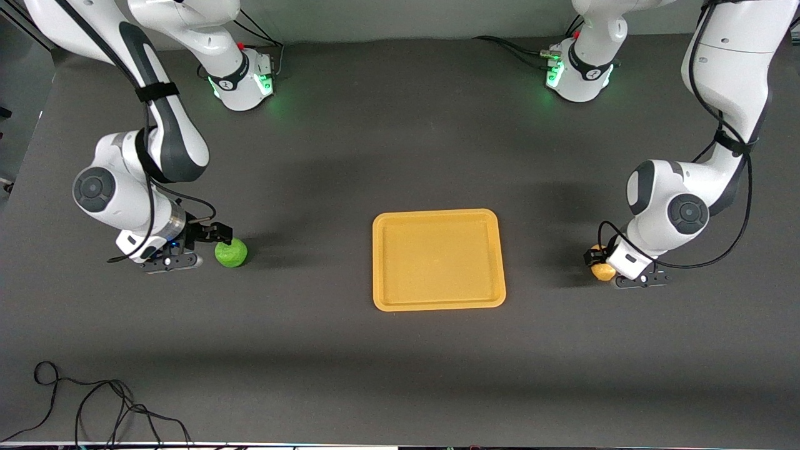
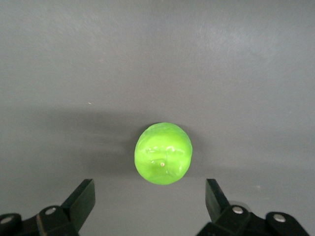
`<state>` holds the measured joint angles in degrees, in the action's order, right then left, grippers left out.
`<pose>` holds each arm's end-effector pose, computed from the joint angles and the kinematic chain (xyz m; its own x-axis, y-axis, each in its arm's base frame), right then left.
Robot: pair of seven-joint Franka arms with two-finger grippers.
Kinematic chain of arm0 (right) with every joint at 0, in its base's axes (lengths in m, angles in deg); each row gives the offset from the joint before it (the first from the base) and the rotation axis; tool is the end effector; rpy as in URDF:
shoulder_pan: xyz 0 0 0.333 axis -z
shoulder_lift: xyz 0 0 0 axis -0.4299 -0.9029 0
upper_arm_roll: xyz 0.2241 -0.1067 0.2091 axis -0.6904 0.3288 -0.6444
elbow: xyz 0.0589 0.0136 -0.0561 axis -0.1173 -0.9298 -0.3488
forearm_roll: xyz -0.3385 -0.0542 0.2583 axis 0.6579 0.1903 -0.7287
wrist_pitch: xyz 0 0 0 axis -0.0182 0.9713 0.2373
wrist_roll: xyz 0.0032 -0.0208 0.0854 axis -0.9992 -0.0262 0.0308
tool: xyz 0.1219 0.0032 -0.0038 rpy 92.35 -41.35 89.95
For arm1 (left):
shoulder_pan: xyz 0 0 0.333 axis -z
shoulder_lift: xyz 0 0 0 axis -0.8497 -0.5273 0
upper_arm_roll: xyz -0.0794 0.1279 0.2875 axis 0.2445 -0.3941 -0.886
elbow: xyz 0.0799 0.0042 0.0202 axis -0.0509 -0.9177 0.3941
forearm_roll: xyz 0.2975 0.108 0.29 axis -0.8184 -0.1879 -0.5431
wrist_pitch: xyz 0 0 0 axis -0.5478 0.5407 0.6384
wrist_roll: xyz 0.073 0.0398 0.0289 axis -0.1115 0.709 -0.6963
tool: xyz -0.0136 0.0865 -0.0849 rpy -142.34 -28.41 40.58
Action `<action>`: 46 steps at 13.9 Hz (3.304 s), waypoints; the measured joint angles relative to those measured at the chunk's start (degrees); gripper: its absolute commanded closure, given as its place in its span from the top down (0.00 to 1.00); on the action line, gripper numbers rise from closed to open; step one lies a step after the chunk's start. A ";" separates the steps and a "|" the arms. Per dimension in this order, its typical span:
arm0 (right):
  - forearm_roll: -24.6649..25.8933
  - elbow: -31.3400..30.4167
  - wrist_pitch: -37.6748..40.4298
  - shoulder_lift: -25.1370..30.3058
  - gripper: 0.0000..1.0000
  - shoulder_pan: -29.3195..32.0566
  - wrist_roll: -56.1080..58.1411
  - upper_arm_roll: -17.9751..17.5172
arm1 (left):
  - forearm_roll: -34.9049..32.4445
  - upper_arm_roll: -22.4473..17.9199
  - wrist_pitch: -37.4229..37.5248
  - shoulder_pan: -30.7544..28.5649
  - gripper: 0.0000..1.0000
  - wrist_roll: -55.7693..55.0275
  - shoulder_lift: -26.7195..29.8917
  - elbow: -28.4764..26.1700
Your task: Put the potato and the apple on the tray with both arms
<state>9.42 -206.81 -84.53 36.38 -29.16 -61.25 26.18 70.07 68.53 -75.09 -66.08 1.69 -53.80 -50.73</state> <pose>0.5915 0.0487 0.2641 0.9942 0.0894 -0.0602 0.0885 -0.9959 -0.0166 0.6078 -0.0286 0.1658 0.9960 0.0889 -0.0016 0.0889 -0.9960 0.0060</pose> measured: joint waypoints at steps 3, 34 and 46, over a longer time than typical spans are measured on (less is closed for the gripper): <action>0.00 -1.06 -4.00 -2.36 0.99 0.02 0.00 0.35 | -0.14 0.26 9.02 0.09 0.00 0.00 2.78 3.76; 1.63 12.10 8.80 0.14 0.29 -7.44 -8.33 -0.31 | 4.28 0.79 25.85 30.23 0.00 -30.17 -12.89 31.93; -0.23 24.97 15.51 -6.15 0.29 -17.87 -20.92 -0.47 | 4.27 -0.24 20.84 29.83 1.00 -31.42 -15.51 29.73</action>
<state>9.18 -181.84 -69.02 30.23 -47.04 -82.17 25.71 74.34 68.29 -54.24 -36.25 -29.73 -69.31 -21.01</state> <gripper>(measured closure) 0.256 0.163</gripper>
